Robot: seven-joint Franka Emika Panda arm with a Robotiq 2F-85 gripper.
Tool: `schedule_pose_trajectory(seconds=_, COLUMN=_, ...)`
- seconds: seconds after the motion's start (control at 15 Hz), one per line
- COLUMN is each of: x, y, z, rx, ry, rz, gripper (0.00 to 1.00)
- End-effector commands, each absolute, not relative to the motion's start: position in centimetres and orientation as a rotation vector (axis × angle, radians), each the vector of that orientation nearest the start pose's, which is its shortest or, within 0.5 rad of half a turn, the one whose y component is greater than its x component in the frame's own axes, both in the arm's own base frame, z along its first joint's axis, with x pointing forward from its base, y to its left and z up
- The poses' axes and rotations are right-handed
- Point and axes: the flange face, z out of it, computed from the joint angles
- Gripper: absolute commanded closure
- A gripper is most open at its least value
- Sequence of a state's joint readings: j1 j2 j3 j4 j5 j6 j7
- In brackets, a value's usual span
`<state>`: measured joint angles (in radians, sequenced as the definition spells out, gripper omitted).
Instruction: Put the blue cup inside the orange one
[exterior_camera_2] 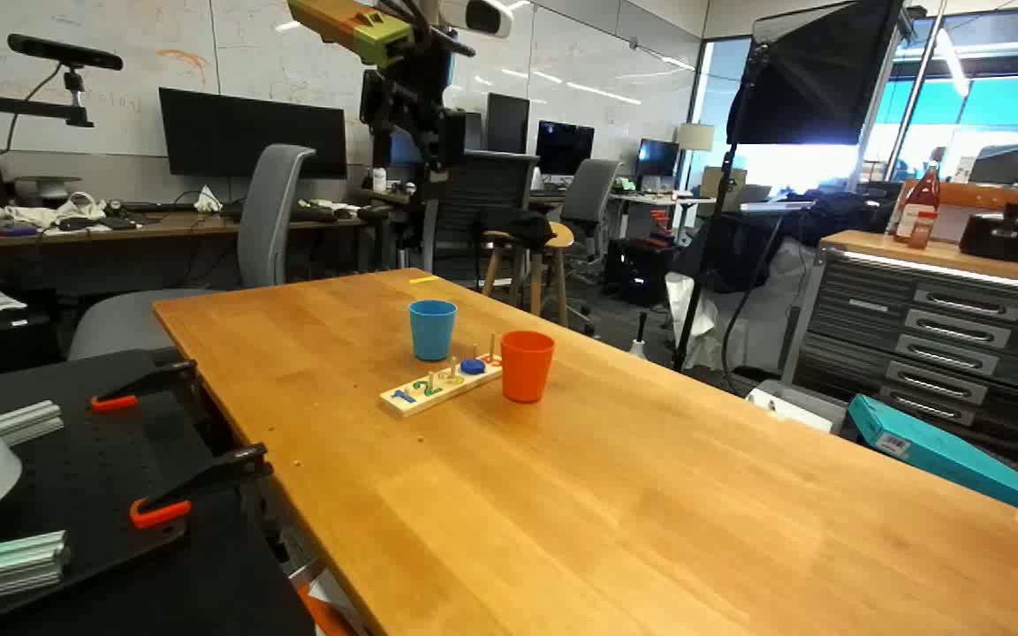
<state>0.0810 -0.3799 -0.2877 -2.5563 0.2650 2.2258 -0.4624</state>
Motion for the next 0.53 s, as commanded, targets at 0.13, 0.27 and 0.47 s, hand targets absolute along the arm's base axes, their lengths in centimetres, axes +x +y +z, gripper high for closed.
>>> schedule_pose_trajectory(seconds=0.13, x=41.2, y=-7.7, z=40.3, rx=-2.84, ry=-0.162, rz=-0.191, gripper=0.0)
schedule_pose_trajectory(seconds=0.27, x=41.2, y=-7.7, z=40.4, rx=-2.84, ry=-0.163, rz=-0.192, gripper=0.0)
schedule_pose_trajectory(seconds=0.47, x=42.3, y=-4.7, z=39.8, rx=-2.858, ry=-0.28, rz=-0.211, gripper=0.0)
